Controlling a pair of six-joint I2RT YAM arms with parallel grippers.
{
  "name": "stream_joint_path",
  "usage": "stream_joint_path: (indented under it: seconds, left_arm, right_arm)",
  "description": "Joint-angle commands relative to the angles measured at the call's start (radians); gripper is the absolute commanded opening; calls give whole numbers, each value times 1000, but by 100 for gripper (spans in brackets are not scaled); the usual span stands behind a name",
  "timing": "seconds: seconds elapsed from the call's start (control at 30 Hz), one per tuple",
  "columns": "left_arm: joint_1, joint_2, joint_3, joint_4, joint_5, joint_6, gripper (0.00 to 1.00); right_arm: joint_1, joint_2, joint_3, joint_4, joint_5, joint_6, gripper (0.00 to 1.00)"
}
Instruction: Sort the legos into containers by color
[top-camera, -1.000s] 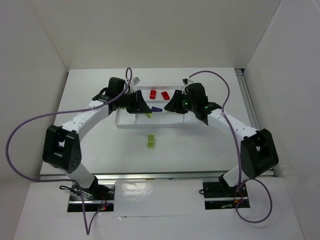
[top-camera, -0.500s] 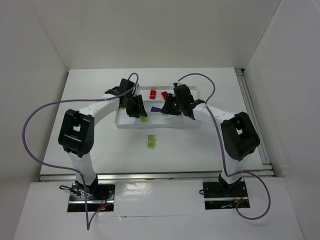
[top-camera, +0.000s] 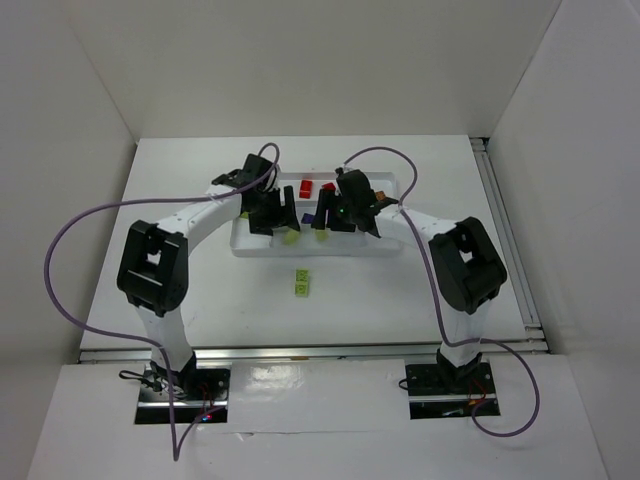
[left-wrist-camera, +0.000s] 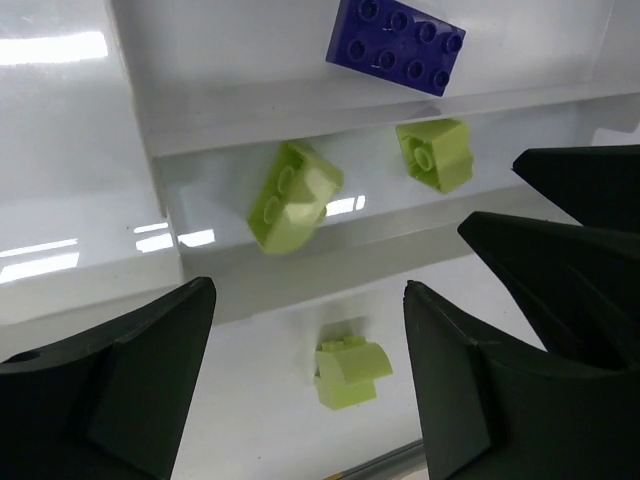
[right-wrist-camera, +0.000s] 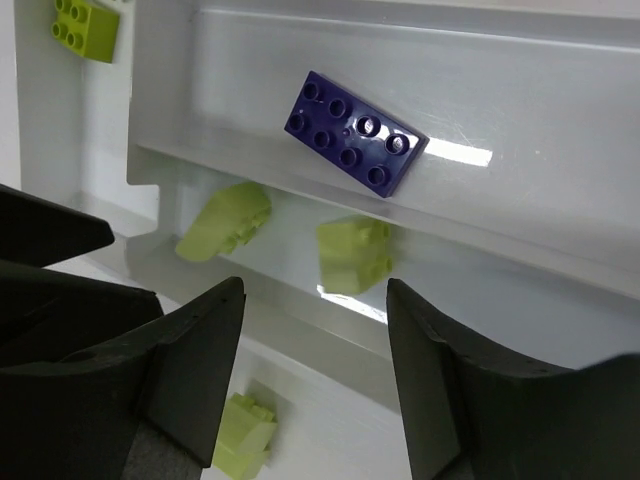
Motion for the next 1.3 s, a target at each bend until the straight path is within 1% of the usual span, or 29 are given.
stream_joint_path:
  seconds: [0.0, 0.07, 0.1, 0.13, 0.23, 0.3, 0.43, 0.47, 0.5, 0.57, 0.7, 0.73, 0.83, 0.93, 1.0, 1.03, 1.07, 1.17, 1.2, 1.27]
  left_arm:
    - [-8, -99, 20, -33, -42, 15, 87]
    - [-8, -122, 30, -54, -57, 15, 87]
    - [-8, -136, 30, -65, -67, 15, 87]
    - [-8, -171, 39, -74, -94, 15, 85]
    - [-8, -231, 48, -95, -168, 3, 82]
    - [-8, -289, 59, -96, -202, -7, 82]
    - [12, -357, 45, -105, -237, -27, 82]
    - [12, -366, 30, -105, -237, -27, 82]
    - [12, -377, 17, -105, -237, -27, 82]
    - [12, -377, 8, -105, -228, -36, 82]
    - [12, -377, -3, -94, -187, -36, 80]
    - [12, -377, -15, -94, -186, -46, 80]
    - [12, -398, -48, -94, -202, -56, 80]
    - [12, -452, -117, -94, -202, -56, 80]
    - [-13, -475, -194, -94, -202, -47, 82]
    - [-37, -486, -220, -94, -223, -47, 82]
    - [-98, -496, -271, -85, -232, -47, 83]
    - [-198, -484, -343, -41, -232, -86, 86]
    - [-273, -463, -384, -21, -232, -121, 86]
    - [-371, -434, -415, 24, -232, -164, 88]
  right_arm:
    - [9, -27, 50, -8, 27, -16, 67]
    - [18, -67, 40, -18, 62, -16, 67]
    - [18, -87, 25, -18, 73, -16, 62]
    - [32, -109, -1, -28, 86, -16, 61]
    - [62, -208, -82, -41, 145, -16, 61]
    - [111, -282, -128, -74, 186, -27, 64]
    - [223, -374, -234, -123, 235, -16, 81]
    - [265, -374, -234, -136, 235, -7, 87]
    - [285, -385, -246, -148, 248, 7, 89]
    - [338, -385, -246, -148, 248, 47, 90]
    - [359, -298, -237, -139, 248, 106, 90]
    - [359, -284, -224, -128, 248, 125, 87]
    - [359, -232, -188, -119, 248, 134, 86]
    - [359, -232, -179, -137, 274, 145, 85]
    - [343, -297, -222, -137, 286, 145, 85]
    - [304, -325, -240, -146, 286, 155, 85]
    - [279, -383, -260, -147, 286, 156, 85]
    - [181, -463, -321, -172, 275, 146, 85]
    - [161, -503, -322, -194, 275, 128, 85]
    - [116, -528, -322, -228, 285, 114, 85]
